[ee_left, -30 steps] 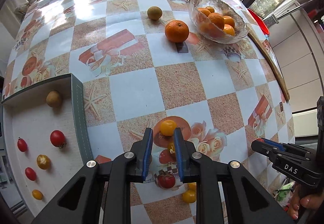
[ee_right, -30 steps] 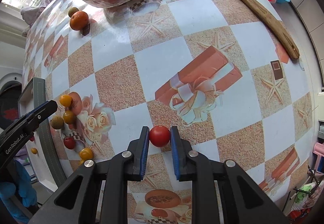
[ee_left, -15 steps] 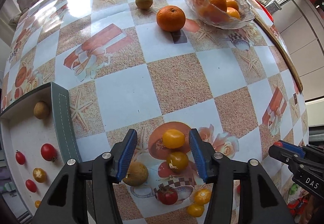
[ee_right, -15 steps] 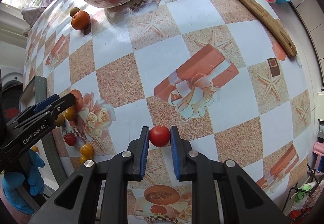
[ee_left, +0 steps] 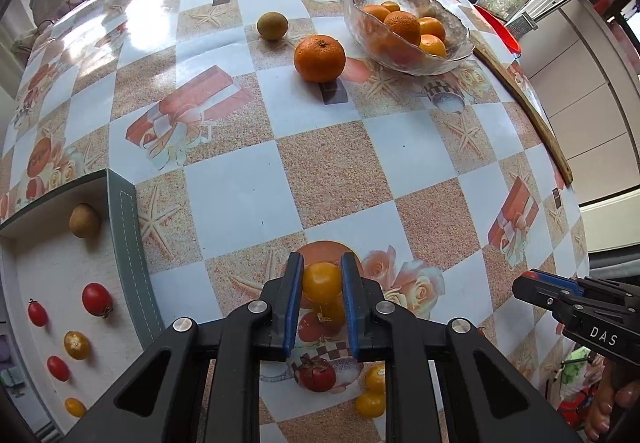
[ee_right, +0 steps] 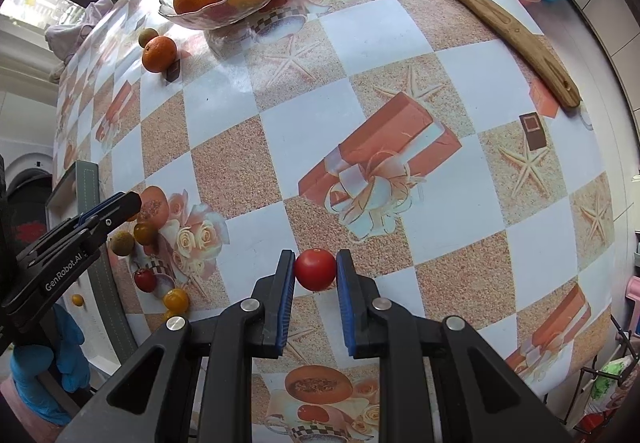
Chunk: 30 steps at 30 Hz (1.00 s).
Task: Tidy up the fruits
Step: 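Lift both held tomatoes and carry them over the white tray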
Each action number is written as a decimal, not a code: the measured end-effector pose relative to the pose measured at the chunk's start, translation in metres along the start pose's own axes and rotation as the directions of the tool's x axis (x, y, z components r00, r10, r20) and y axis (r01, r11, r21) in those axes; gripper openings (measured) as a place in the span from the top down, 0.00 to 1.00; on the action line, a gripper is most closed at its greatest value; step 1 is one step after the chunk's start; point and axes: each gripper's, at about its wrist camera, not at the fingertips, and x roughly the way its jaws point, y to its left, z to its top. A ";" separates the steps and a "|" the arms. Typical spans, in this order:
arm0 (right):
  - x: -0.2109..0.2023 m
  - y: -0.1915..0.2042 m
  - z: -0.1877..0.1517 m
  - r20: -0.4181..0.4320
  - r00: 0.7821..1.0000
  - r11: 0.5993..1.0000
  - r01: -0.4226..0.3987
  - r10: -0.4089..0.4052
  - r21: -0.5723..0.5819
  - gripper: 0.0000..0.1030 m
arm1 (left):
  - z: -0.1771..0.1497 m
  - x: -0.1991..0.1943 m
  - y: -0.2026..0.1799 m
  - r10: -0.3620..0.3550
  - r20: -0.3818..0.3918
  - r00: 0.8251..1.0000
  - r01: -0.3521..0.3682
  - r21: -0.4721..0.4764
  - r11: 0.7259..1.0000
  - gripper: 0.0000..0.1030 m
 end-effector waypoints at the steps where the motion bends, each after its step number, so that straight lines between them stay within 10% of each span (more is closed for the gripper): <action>1: -0.001 0.000 0.000 0.001 1.000 1.000 -0.003 0.003 0.000 0.78 | -0.001 -0.004 0.000 -0.003 0.007 1.000 0.003 -0.001 1.000 0.80; 15: -0.021 0.023 -0.005 0.014 1.000 0.998 -0.027 0.027 -0.051 0.78 | -0.023 -0.050 0.024 -0.020 0.081 0.997 0.025 -0.063 0.998 0.80; 30: -0.009 0.134 -0.016 -0.026 0.998 0.964 -0.055 0.050 -0.260 0.78 | -0.089 -0.089 0.104 0.059 0.113 0.992 -0.032 -0.231 0.972 0.80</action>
